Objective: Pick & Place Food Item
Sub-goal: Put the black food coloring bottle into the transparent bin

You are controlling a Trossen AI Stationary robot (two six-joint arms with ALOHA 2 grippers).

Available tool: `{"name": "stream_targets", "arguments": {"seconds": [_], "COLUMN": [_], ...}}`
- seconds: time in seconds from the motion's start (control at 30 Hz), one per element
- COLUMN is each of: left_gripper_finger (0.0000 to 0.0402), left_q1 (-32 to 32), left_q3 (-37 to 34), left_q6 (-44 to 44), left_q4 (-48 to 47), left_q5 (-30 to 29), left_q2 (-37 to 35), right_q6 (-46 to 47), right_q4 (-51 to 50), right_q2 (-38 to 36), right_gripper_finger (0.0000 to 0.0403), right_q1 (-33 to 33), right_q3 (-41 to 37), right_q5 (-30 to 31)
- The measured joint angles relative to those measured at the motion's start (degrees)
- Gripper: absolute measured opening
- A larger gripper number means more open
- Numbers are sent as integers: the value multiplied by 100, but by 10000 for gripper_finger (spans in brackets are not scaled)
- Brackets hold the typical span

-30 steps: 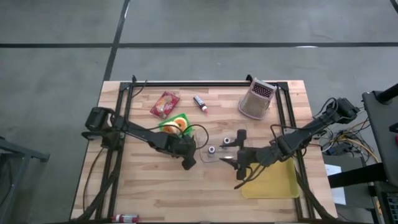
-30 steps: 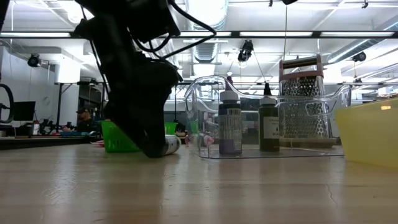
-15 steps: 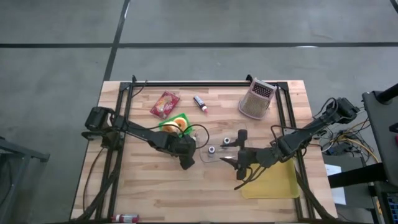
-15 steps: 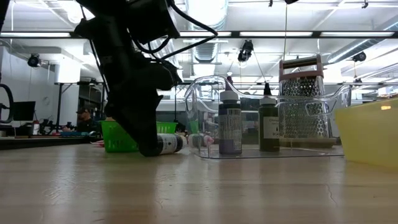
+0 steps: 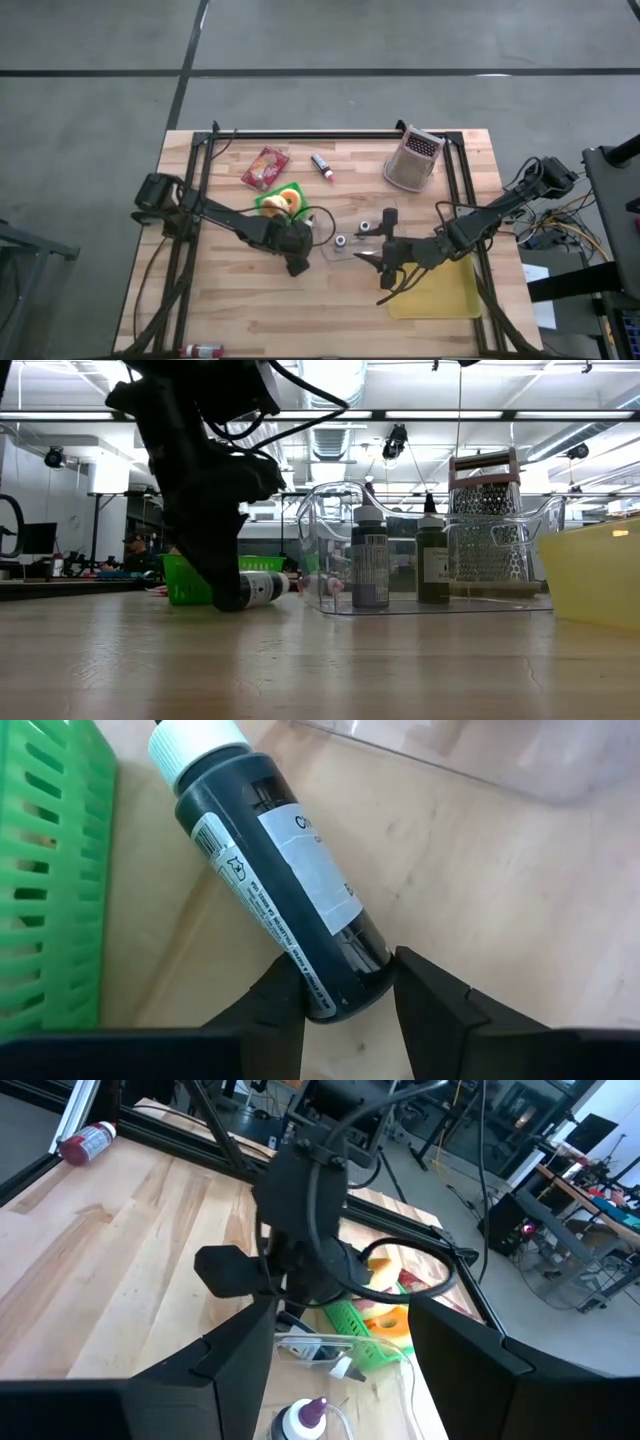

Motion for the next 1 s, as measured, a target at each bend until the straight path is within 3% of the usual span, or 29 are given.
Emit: {"name": "stream_targets", "arguments": {"seconds": [0.17, 0.57, 0.77, 1.0], "left_gripper_finger": [121, 120, 120, 120], "left_q1": [-237, -1099, -1462, -1573], "left_q3": [-9, -23, -539, -1839], "left_q6": [0, 390, 1363, 3052], "left_q4": [-86, 176, 1620, 4643], "left_q5": [-315, -2350, -2993, -2974], "left_q2": [-69, -546, -754, -966], "right_q6": [0, -9, -292, -407], "right_q4": [-1, 55, 569, 763], "right_q2": [2, 2, 7, 7], "right_gripper_finger": [224, 224, 224, 224], "right_q1": [0, -2, -26, -252], "right_q3": [0, -134, -234, -247], "right_q5": [0, -38, -633, -1325]}}
